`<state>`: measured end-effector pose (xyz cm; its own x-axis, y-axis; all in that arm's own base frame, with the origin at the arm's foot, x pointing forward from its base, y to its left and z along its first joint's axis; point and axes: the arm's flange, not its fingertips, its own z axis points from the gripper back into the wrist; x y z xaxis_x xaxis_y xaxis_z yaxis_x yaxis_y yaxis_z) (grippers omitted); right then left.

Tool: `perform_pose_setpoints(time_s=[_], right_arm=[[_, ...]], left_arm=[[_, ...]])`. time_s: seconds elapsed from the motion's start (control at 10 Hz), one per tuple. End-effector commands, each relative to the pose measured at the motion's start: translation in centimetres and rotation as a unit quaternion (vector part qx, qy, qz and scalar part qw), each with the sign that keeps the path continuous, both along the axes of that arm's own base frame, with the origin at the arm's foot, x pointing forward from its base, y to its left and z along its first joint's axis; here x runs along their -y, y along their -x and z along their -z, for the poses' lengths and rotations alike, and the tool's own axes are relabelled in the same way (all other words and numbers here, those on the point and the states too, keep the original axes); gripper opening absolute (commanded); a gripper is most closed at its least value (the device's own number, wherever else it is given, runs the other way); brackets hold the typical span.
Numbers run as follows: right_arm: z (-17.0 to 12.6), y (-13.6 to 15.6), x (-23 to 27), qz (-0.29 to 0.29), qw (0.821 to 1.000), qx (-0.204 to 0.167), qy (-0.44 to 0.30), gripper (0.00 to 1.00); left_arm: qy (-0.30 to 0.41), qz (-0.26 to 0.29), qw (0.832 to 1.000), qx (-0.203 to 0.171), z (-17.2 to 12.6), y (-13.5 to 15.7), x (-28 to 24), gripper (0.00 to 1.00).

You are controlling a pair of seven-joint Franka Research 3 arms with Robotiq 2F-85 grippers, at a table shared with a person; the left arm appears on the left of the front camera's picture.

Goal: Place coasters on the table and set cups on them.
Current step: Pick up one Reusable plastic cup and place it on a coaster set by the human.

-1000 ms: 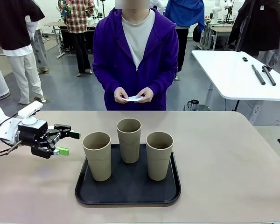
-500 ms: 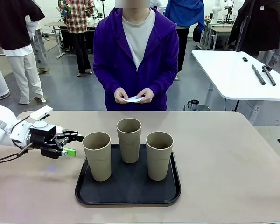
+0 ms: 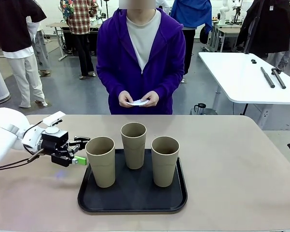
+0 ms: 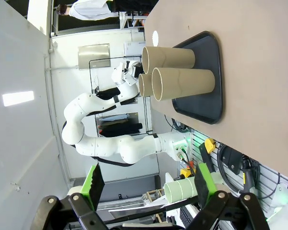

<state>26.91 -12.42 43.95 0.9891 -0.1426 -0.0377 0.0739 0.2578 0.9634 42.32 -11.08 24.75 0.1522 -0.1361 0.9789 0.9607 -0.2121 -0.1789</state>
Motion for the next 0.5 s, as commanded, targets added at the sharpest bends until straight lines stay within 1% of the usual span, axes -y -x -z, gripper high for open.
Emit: perform_pose_setpoints(time_s=[0.0, 0.4], right_arm=[[-0.07, 0.01, -0.01, 0.001, 1.000, 0.000, -0.003, 1.00], [-0.07, 0.01, -0.01, 0.001, 1.000, 0.000, -0.003, 1.00]], left_arm=[[-0.004, 0.014, 1.000, 0.012, 0.77, -0.54, 0.55, 1.00], [-0.007, 0.050, 0.999, 0.014, 1.59, -0.53, 0.78, 1.00]])
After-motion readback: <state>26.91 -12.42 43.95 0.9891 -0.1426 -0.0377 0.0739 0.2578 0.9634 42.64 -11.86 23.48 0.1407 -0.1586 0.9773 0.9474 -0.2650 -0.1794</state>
